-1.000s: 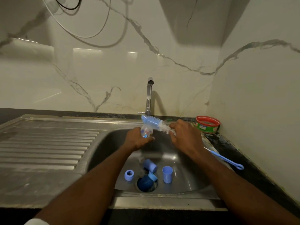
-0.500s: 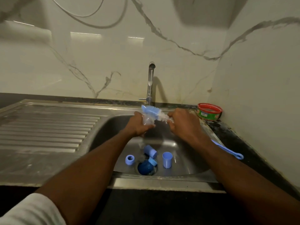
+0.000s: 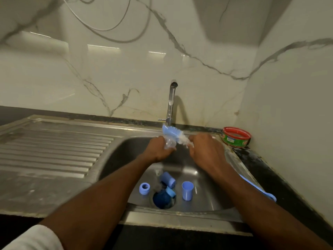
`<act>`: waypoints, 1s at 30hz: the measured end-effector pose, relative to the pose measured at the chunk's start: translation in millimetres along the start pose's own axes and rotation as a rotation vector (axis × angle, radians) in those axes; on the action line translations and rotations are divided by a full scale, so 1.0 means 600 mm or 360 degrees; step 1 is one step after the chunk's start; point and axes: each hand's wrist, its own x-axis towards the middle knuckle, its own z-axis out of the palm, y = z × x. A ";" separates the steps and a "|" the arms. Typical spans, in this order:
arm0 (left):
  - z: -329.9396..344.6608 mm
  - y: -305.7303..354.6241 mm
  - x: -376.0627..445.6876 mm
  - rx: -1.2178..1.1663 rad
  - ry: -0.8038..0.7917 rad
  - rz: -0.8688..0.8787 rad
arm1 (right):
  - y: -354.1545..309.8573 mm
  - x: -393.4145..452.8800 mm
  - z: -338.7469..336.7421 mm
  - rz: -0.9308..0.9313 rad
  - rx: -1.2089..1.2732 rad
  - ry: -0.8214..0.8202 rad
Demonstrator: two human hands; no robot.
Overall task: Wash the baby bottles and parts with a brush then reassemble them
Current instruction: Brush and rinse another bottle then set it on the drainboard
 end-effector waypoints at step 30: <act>0.008 -0.017 0.009 -0.0079 0.0078 -0.0017 | -0.018 -0.012 -0.013 -0.0069 0.0107 -0.0033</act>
